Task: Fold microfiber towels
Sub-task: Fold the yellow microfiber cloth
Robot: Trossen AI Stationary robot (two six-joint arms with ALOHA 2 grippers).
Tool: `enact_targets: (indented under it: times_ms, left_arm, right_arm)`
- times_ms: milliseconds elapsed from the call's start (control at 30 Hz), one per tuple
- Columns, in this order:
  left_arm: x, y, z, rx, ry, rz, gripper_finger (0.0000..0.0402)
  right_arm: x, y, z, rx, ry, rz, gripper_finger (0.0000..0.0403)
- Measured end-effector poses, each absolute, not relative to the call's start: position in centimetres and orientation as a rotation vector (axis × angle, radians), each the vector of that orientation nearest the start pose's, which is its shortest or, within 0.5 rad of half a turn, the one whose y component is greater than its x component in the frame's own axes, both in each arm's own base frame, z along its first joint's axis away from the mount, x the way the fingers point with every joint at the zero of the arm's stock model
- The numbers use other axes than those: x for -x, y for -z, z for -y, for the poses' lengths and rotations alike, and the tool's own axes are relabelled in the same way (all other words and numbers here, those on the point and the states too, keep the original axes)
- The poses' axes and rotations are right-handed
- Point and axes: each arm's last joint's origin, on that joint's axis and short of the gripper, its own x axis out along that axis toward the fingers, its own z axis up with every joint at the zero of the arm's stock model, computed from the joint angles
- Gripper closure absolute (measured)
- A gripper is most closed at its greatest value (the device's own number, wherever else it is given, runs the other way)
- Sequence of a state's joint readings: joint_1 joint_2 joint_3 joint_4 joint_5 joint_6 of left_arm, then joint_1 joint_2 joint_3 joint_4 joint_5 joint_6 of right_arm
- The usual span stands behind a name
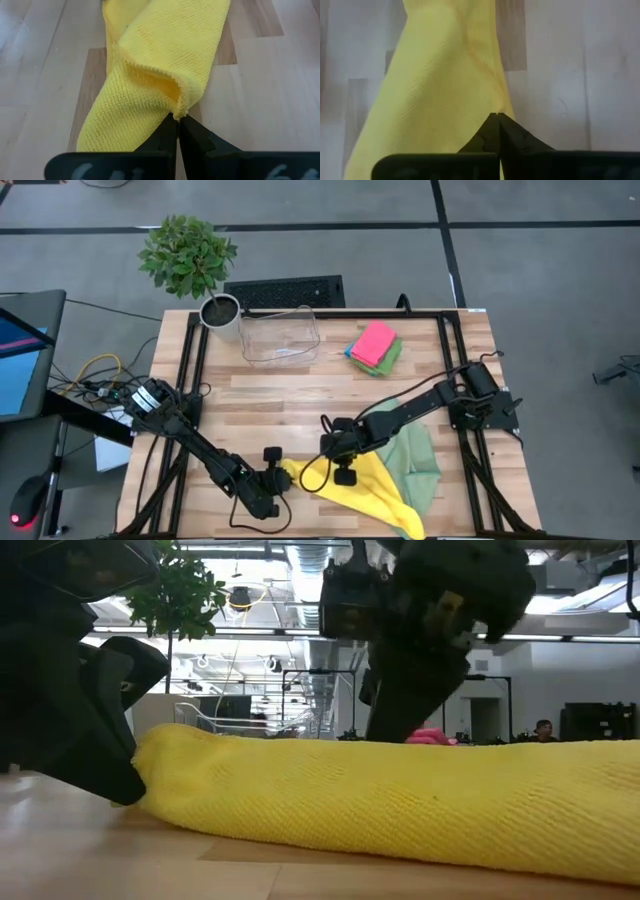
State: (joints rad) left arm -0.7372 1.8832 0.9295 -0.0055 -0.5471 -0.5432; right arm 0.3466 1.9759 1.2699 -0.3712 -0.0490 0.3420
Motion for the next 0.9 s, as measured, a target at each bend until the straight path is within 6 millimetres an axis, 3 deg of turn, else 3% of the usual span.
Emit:
enact_targets:
  times_ms: [400, 533, 767, 900]
  left_arm:
    - [-26.6, -11.5, 22.1, -0.059, -0.032, -0.766, 0.0395]
    - [-26.7, -11.5, 22.2, -0.097, -0.012, -0.760, 0.0351]
    - [-26.7, -11.5, 22.2, -0.145, 0.000, -0.756, 0.0240]
    - [-26.7, -11.6, 22.2, -0.179, 0.013, -0.757, 0.0197]
  right_arm:
    - [-37.2, -21.5, -17.5, 0.020, -0.137, -1.162, 0.0396]
    - [-36.1, -22.9, -19.7, 0.029, -0.105, -1.156, 0.0397]
    - [-33.3, -22.8, -24.3, -0.043, -0.002, -1.111, 0.0397]
    - [-31.5, -22.7, -26.6, -0.104, 0.058, -1.074, 0.0397]
